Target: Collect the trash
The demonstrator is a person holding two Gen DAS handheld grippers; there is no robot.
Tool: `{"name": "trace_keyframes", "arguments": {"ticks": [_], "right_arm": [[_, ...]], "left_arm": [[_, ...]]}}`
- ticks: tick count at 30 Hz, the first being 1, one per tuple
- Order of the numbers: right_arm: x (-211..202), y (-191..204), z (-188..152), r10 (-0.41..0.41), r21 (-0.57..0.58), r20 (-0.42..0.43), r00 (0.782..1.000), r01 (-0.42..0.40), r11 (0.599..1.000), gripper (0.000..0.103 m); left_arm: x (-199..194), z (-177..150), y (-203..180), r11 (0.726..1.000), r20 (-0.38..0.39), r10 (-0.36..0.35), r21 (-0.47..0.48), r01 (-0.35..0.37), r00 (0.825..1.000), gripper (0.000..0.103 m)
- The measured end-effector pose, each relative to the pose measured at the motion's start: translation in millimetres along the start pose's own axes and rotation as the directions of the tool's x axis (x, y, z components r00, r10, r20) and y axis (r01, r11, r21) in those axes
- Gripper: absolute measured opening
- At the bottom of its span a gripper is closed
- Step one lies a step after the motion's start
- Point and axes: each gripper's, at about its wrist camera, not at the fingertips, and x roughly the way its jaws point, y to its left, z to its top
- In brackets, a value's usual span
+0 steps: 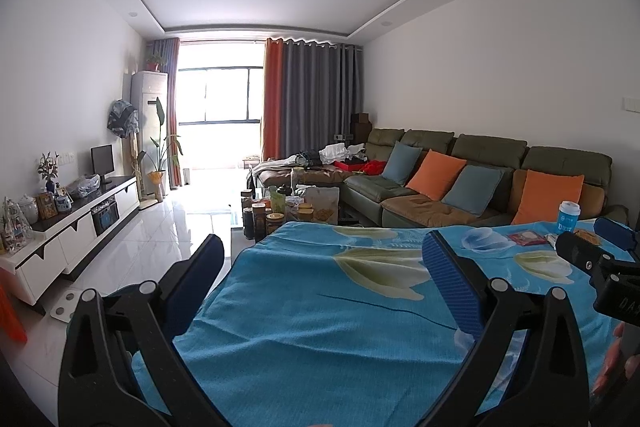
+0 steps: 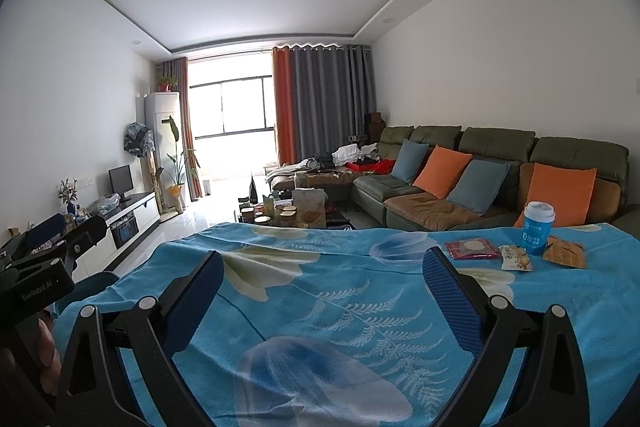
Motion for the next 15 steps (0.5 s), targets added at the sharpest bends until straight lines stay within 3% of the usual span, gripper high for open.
{"name": "trace_keyframes", "arguments": {"ticks": [15], "right_arm": [[-0.4, 0.4, 0.2, -0.003, 0.000, 0.001, 1.000, 0.003, 1.000, 0.096]], "left_arm": [[-0.2, 0.9, 0.9, 1.000, -0.001, 0.003, 0.001, -0.003, 1.000, 0.097]]}}
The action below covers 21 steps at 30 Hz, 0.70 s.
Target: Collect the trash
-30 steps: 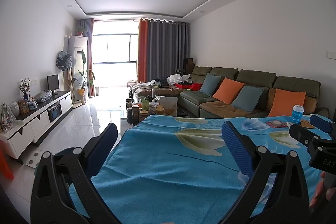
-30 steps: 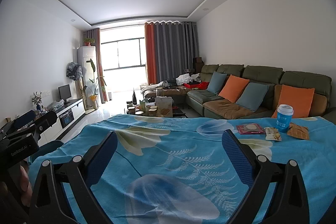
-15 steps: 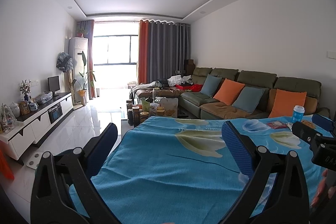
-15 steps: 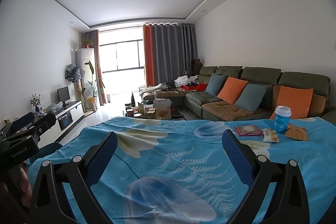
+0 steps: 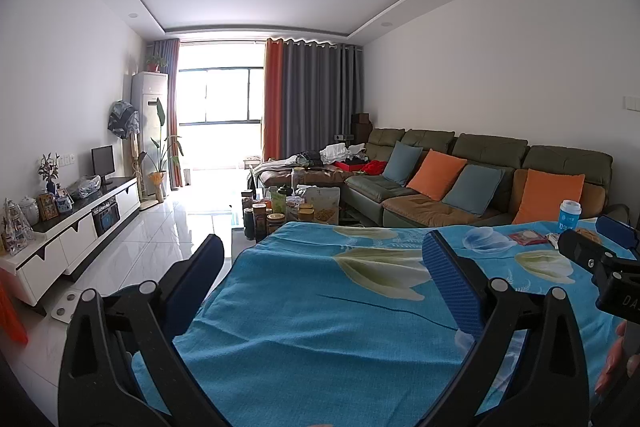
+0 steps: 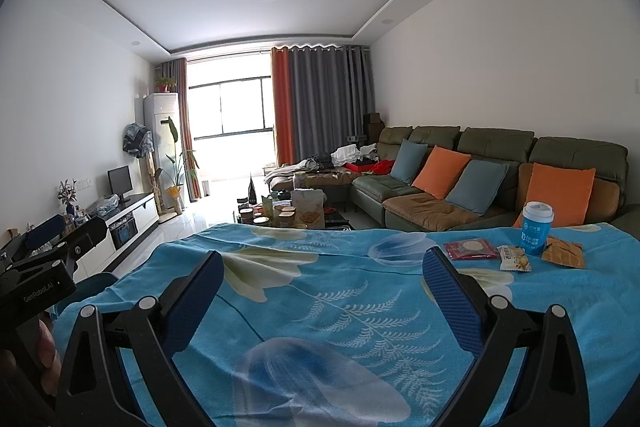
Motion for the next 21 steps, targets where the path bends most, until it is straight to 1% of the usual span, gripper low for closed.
{"name": "trace_keyframes", "arguments": {"ticks": [21], "right_arm": [[-1.2, -0.9, -0.5, -0.003, 0.001, -0.002, 1.000, 0.003, 1.000, 0.096]], "left_arm": [[-1.0, 1.1, 1.8, 1.000, -0.001, 0.000, -0.001, 0.000, 1.000, 0.097]]}}
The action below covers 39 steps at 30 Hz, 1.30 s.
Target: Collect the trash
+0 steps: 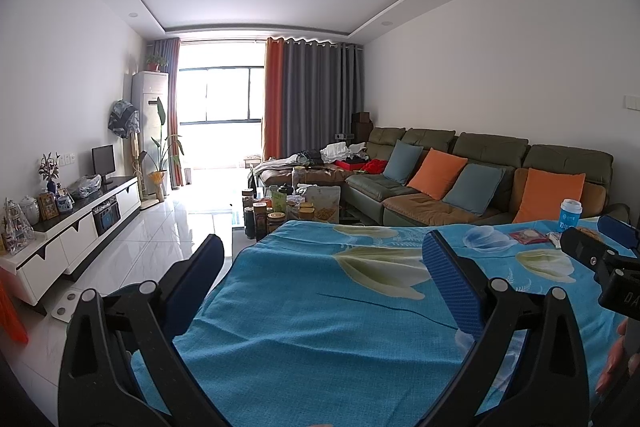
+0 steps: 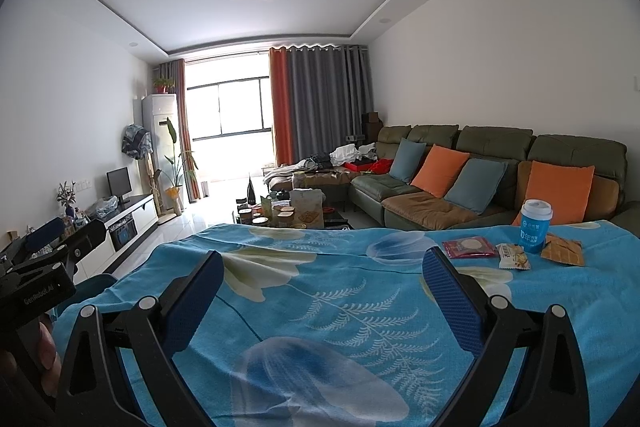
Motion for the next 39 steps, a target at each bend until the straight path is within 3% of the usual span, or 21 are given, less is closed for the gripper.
{"name": "trace_keyframes", "arguments": {"ticks": [39], "right_arm": [[-1.9, -1.2, -1.3, -0.002, 0.007, -0.001, 1.000, 0.002, 1.000, 0.096]], "left_arm": [[1.2, -6.1, 2.5, 1.000, -0.012, -0.008, 0.007, 0.008, 1.000, 0.097]]}}
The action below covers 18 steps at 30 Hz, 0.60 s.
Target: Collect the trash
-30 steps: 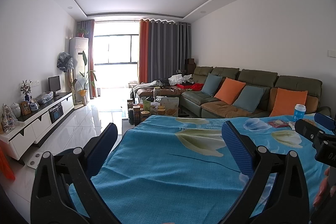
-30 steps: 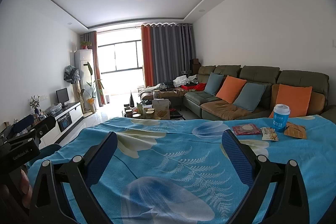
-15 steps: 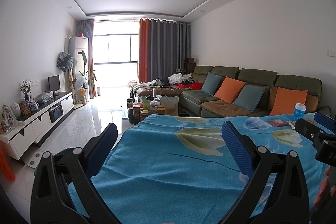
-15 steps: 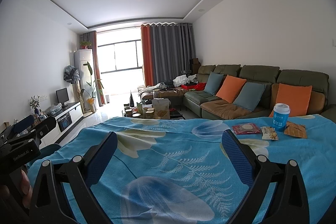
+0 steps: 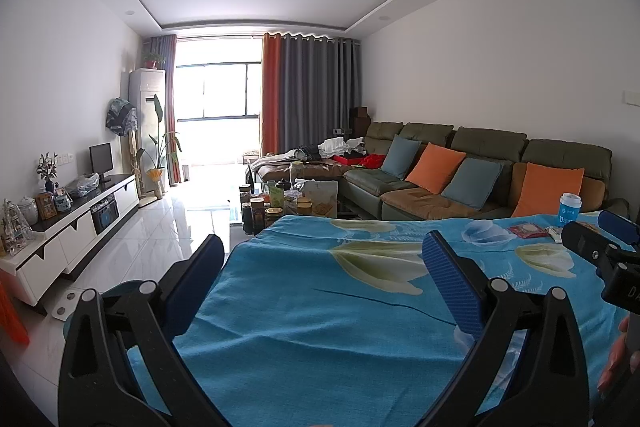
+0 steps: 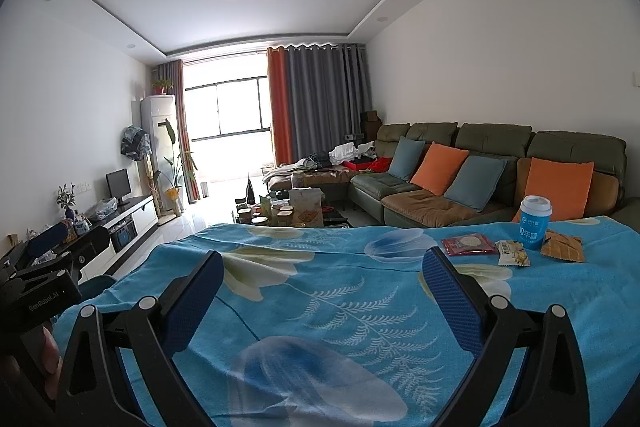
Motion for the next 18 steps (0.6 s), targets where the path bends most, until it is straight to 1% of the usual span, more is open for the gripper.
{"name": "trace_keyframes", "arguments": {"ticks": [10, 18], "right_arm": [[-0.9, 0.3, -0.8, 0.000, 0.001, -0.005, 1.000, 0.000, 1.000, 0.096], [-0.7, -0.4, -0.7, -0.001, 0.003, -0.006, 1.000, 0.001, 1.000, 0.096]], "left_arm": [[1.2, -1.2, 0.6, 1.000, -0.002, -0.001, 0.005, 0.001, 1.000, 0.097], [2.2, -4.5, 3.2, 1.000, -0.003, -0.016, 0.019, 0.016, 1.000, 0.097]]}}
